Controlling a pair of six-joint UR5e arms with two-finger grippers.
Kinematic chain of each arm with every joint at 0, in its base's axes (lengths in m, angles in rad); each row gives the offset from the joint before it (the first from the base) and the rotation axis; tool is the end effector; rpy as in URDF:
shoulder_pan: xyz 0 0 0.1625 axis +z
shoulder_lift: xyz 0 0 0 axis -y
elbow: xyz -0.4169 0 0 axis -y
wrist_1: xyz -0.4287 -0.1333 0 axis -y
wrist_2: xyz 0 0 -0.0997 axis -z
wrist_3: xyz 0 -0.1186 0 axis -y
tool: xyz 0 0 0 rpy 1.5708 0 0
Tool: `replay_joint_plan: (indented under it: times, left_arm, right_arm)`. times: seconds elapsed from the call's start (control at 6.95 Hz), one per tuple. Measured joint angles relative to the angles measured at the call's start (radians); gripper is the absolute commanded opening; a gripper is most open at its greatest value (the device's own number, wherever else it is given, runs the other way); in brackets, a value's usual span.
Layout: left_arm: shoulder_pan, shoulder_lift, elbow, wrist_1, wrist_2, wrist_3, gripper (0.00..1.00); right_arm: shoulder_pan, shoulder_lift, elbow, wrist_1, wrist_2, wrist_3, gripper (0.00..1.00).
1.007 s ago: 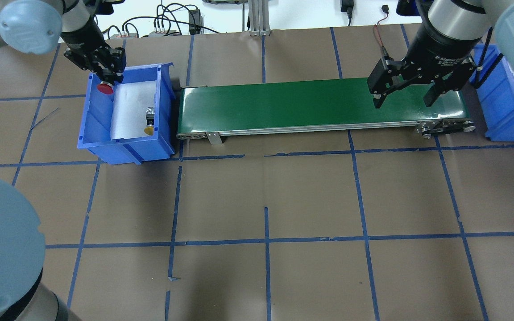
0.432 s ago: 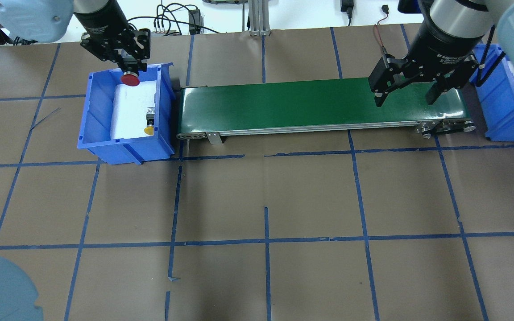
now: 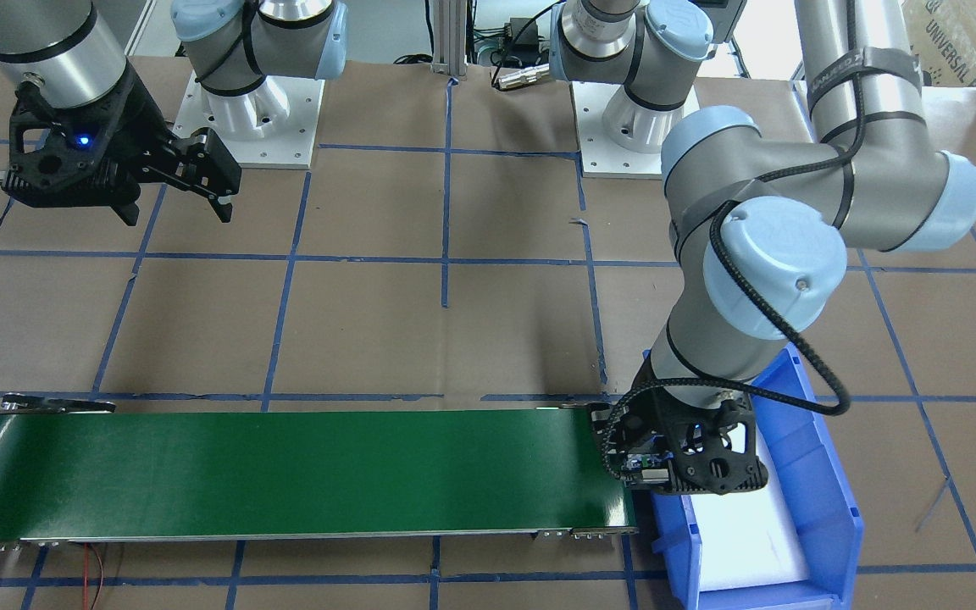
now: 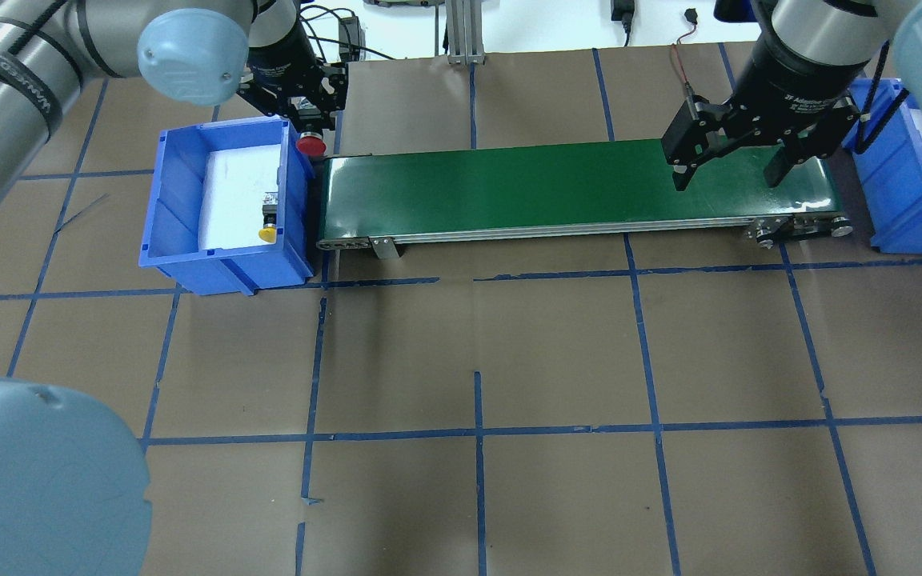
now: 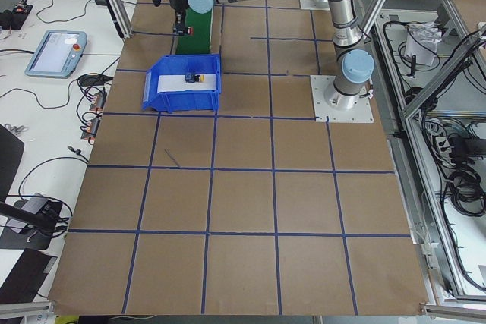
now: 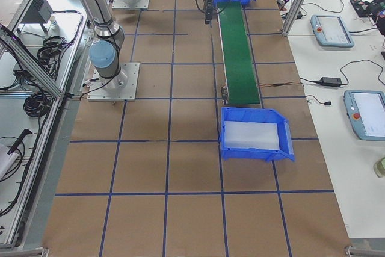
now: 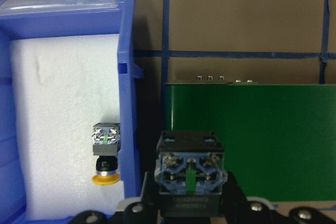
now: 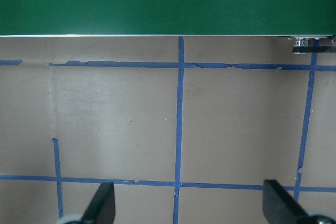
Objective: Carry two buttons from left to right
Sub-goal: 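Carry the red-capped switch with the left gripper onto the conveyor end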
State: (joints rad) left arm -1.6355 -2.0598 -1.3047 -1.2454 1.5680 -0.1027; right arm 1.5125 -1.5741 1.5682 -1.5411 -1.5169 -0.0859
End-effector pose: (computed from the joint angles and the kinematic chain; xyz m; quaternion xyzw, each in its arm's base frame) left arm -0.1802 -0.7151 0.3280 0.0189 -0.9985 0.0509 0.0057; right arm 0.1089 -0.5314 0.4612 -0.0135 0.9995 0.0099 0.0277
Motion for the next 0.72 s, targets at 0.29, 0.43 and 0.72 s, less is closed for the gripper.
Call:
replay_joint_plan:
  times: [0.29, 0.43, 0.72]
  left_arm:
    - [-0.029, -0.062, 0.0, 0.056, 0.002, -0.031, 0.14]
    - [-0.04, -0.085, -0.003, 0.068, 0.001, -0.04, 0.15]
    - [-0.066, -0.105, -0.012, 0.073, 0.002, -0.054, 0.28]
  right_arm:
    - [0.0, -0.001, 0.005, -0.007, 0.003, 0.006, 1.0]
    - [0.0, -0.002, 0.008, -0.02, 0.0, 0.008, 1.0]
    - [0.0, -0.002, 0.011, -0.047, -0.003, 0.01, 1.0]
